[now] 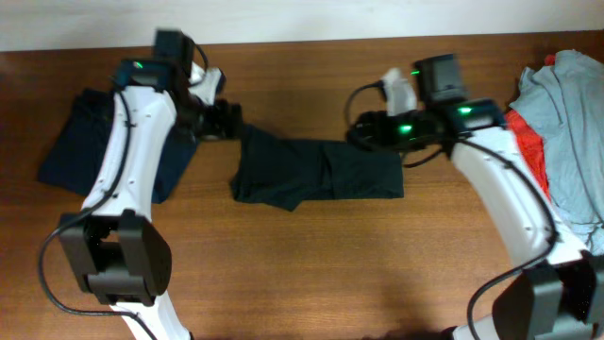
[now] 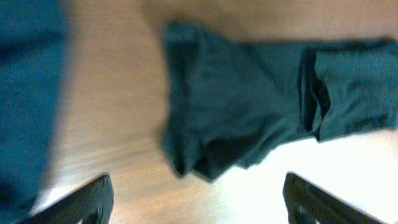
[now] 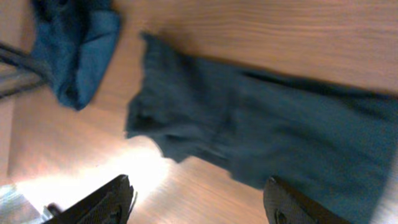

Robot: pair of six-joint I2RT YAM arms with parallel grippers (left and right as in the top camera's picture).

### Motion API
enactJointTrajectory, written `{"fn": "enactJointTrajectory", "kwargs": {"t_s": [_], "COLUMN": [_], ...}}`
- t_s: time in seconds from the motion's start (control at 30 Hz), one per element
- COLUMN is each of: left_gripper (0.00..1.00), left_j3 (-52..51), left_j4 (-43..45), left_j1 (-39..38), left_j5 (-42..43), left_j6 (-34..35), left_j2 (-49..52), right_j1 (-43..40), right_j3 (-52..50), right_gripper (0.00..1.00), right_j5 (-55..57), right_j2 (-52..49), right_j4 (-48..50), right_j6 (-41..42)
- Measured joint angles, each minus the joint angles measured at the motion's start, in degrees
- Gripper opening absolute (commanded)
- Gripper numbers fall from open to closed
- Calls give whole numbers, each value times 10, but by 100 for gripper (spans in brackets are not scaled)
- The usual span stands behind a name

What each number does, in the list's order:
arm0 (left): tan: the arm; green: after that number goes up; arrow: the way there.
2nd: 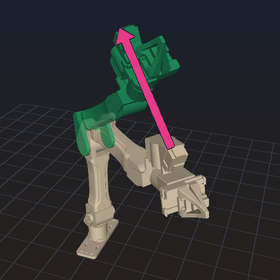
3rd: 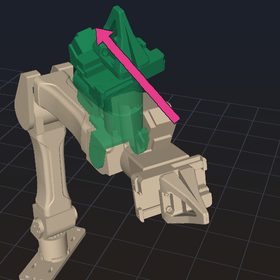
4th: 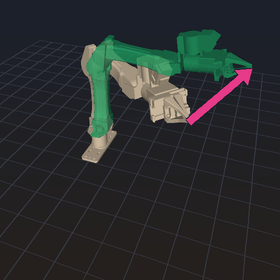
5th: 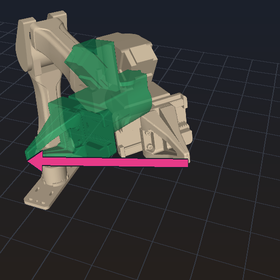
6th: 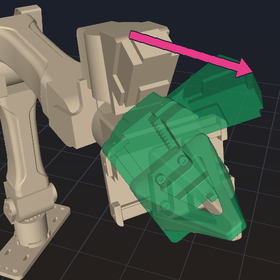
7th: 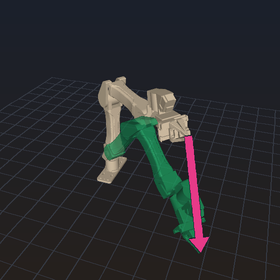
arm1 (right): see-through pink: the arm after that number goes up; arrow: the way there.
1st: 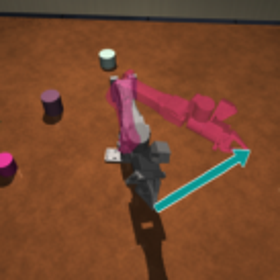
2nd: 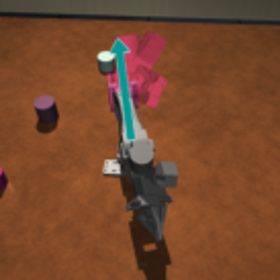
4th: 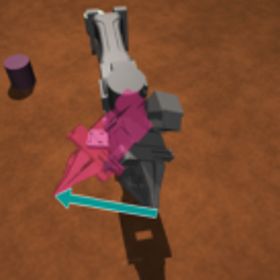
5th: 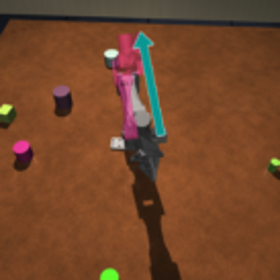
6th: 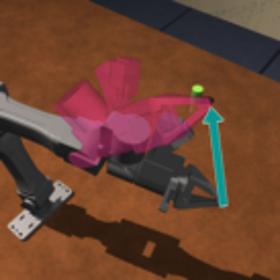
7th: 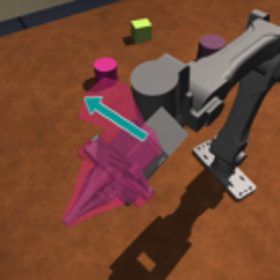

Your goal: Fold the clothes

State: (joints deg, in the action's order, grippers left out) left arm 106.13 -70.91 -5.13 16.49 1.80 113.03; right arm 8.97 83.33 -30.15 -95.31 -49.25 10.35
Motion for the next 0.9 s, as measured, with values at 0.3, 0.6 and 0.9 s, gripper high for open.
{"fn": "enactJointTrajectory", "kwargs": {"t_s": [0.3,0.6,0.9], "left_gripper": [99,89,62], "left_j3": [-235,-278,-269], "left_j4": [198,267,312], "left_j1": [17,21,3], "left_j5": [83,114,211], "left_j6": [44,59,94], "left_j2": [0,37,74], "right_j1": [-90,-99,-99], "right_j3": [0,0,0], "right_gripper": [72,72,72], "right_j5": [17,18,18], "right_j2": [4,4,4], "right_j4": [-63,-63,-63], "right_j6": [0,0,0]}}
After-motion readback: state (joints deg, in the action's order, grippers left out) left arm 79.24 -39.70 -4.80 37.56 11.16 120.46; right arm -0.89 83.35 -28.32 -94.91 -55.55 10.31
